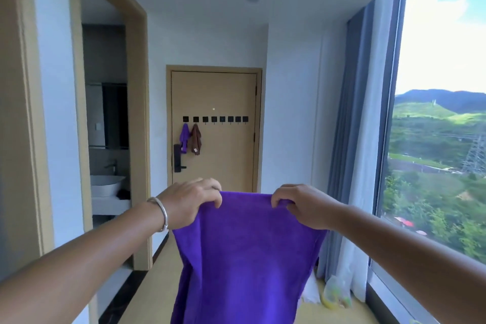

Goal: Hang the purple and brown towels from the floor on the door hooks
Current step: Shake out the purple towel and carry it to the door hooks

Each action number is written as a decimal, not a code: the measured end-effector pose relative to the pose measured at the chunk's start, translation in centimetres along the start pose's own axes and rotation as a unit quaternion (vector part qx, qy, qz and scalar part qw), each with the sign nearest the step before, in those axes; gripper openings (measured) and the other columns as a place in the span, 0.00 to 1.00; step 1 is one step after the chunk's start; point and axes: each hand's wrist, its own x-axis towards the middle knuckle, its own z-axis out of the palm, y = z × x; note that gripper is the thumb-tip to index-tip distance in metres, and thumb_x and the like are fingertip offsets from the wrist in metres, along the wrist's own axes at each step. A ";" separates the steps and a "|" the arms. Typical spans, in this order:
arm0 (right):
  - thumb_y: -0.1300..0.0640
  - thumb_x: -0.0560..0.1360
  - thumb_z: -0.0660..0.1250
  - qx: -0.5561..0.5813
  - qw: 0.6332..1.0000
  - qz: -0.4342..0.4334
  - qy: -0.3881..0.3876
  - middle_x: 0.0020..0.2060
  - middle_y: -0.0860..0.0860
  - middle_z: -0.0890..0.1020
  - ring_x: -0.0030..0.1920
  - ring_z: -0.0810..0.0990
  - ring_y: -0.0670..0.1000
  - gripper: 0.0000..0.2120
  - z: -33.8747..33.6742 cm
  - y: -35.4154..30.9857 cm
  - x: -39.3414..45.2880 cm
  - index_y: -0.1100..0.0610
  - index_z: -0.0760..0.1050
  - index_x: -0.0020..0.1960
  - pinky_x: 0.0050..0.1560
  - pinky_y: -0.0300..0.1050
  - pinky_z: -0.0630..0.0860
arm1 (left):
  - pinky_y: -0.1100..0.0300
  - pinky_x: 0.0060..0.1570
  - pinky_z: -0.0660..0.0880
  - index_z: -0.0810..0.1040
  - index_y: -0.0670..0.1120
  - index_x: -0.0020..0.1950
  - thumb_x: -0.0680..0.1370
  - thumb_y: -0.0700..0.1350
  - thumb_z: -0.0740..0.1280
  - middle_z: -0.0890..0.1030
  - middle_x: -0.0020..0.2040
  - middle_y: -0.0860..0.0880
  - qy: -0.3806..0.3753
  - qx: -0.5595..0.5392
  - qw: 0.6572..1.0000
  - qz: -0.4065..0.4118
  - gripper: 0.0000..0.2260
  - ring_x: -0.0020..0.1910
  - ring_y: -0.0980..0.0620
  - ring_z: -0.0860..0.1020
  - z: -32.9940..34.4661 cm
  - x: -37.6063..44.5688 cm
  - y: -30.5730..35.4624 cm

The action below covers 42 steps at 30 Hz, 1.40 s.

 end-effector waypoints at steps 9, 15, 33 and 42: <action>0.62 0.72 0.58 -0.049 0.999 -0.010 -0.002 0.55 0.37 0.77 0.53 0.74 0.43 0.24 0.0 -2.3 3.9 0.39 0.74 0.61 0.52 0.38 0.71 | 0.58 0.56 0.67 0.79 0.59 0.50 0.68 0.34 0.58 0.79 0.49 0.59 0.034 0.010 0.999 -0.032 0.22 0.49 0.54 0.72 -0.7 0.9 -3.2; 0.51 0.75 0.66 0.015 0.999 -0.001 0.041 0.44 0.39 0.83 0.44 0.77 0.40 0.07 1.2 -3.2 8.1 0.46 0.83 0.49 0.50 0.41 0.74 | 0.64 0.41 0.69 0.79 0.57 0.42 0.72 0.53 0.68 0.79 0.40 0.61 0.025 -0.123 0.987 -0.101 0.02 0.39 0.64 0.73 0.4 1.6 -4.9; 0.55 0.75 0.67 0.053 0.998 -0.022 0.022 0.42 0.38 0.78 0.41 0.74 0.39 0.08 8.2 10.1 28.8 0.47 0.82 0.51 0.38 0.29 0.66 | 0.59 0.47 0.72 0.81 0.59 0.50 0.76 0.51 0.66 0.79 0.45 0.60 -0.096 -0.060 0.976 -0.185 0.07 0.47 0.58 0.74 9.8 15.3 -17.8; 0.58 0.75 0.66 0.084 0.996 -0.002 0.019 0.41 0.43 0.81 0.34 0.79 0.41 0.07 11.1 17.0 37.6 0.50 0.82 0.49 0.31 0.29 0.70 | 0.58 0.43 0.78 0.80 0.55 0.45 0.75 0.49 0.67 0.82 0.42 0.56 -0.122 -0.066 0.956 -0.260 0.03 0.35 0.60 0.80 14.0 23.6 -23.3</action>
